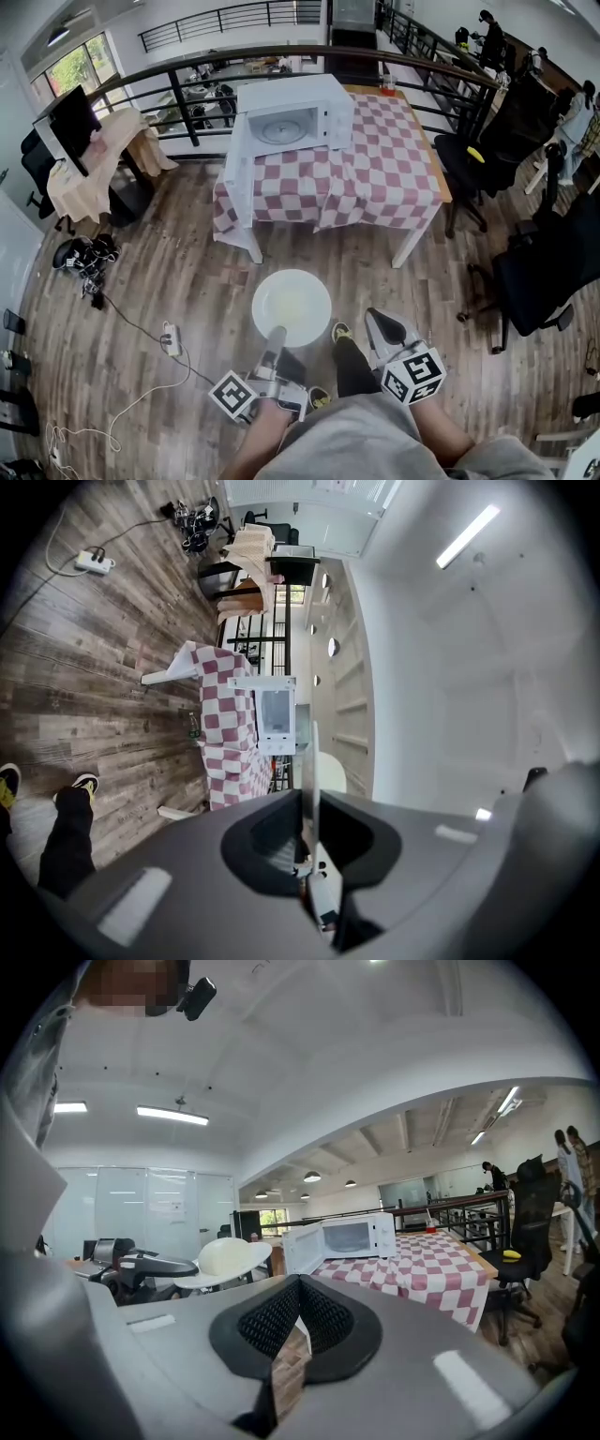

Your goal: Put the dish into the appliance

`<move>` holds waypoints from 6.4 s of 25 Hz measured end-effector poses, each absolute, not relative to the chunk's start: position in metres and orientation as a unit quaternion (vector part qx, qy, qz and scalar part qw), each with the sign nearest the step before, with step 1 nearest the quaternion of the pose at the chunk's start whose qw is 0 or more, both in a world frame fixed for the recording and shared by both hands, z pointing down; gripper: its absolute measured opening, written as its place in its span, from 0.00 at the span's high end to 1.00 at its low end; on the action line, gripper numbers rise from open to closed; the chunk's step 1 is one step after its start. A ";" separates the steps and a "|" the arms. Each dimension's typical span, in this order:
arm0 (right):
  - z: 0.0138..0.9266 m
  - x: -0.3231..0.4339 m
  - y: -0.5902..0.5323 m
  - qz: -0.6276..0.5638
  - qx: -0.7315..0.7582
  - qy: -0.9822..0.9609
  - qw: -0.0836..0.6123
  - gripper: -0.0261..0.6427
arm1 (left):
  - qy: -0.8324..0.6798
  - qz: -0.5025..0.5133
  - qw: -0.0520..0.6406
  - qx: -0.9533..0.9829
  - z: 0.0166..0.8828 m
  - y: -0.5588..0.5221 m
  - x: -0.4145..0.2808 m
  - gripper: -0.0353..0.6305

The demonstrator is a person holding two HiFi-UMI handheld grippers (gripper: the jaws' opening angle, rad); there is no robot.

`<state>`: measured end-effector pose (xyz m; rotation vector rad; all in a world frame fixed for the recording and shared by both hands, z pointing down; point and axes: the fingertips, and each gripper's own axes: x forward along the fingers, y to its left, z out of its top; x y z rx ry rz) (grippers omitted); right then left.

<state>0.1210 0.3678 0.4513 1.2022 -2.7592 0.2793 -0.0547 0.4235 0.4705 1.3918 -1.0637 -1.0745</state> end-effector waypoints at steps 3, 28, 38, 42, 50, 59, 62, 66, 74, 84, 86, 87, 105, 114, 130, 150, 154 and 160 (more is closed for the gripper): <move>0.452 0.115 0.365 0.090 0.391 -0.914 0.056 0.96 | -0.444 -0.450 0.518 0.576 0.472 0.421 -0.057 0.89; 0.467 0.092 0.288 0.105 0.371 -0.921 0.054 0.96 | -0.447 -0.441 0.513 0.585 0.479 0.344 -0.071 0.89; 0.480 0.095 0.254 0.112 0.374 -0.918 0.063 0.96 | -0.442 -0.434 0.523 0.585 0.491 0.306 -0.066 0.89; 0.484 0.096 0.236 0.115 0.376 -0.917 0.064 0.96 | -0.435 -0.433 0.529 0.586 0.493 0.287 -0.062 0.89; 0.493 0.089 0.183 0.125 0.378 -0.915 0.071 0.96 | -0.434 -0.419 0.535 0.592 0.499 0.232 -0.063 0.89; 0.488 0.076 0.106 0.129 0.377 -0.915 0.067 0.96 | -0.430 -0.416 0.543 0.590 0.495 0.166 -0.067 0.89; 0.486 0.073 0.085 0.129 0.375 -0.916 0.068 0.96 | -0.430 -0.418 0.541 0.590 0.491 0.145 -0.069 0.89; 0.484 0.073 0.056 0.132 0.374 -0.916 0.067 0.96 | -0.433 -0.421 0.541 0.585 0.486 0.118 -0.070 0.89; 0.476 0.076 0.006 0.132 0.372 -0.917 0.061 0.96 | -0.433 -0.420 0.537 0.590 0.475 0.065 -0.065 0.89; 0.478 0.090 -0.038 0.133 0.371 -0.917 0.057 0.96 | -0.427 -0.420 0.542 0.589 0.476 0.021 -0.047 0.89; 0.479 0.092 -0.043 0.132 0.370 -0.918 0.056 0.96 | -0.428 -0.421 0.540 0.591 0.476 0.016 -0.045 0.89; 0.479 0.093 -0.046 0.132 0.368 -0.919 0.055 0.96 | -0.429 -0.421 0.539 0.591 0.476 0.013 -0.045 0.89; 0.478 0.103 -0.070 0.129 0.364 -0.922 0.041 0.96 | -0.431 -0.421 0.535 0.592 0.474 -0.014 -0.032 0.89; 0.479 0.108 -0.077 0.131 0.375 -0.917 0.033 0.96 | -0.428 -0.417 0.533 0.600 0.472 -0.020 -0.030 0.89; 0.480 0.099 -0.070 0.132 0.362 -0.922 0.040 0.97 | -0.447 -0.428 0.526 0.583 0.472 -0.006 -0.045 0.89; 0.486 0.073 -0.122 0.124 0.360 -0.923 0.050 0.96 | -0.456 -0.435 0.525 0.572 0.484 -0.061 -0.077 0.89; 0.490 0.064 -0.135 0.126 0.357 -0.924 0.053 0.96 | -0.456 -0.435 0.520 0.576 0.483 -0.077 -0.085 0.89; 0.496 0.056 -0.154 0.129 0.352 -0.925 0.059 0.96 | -0.461 -0.432 0.525 0.570 0.492 -0.098 -0.093 0.89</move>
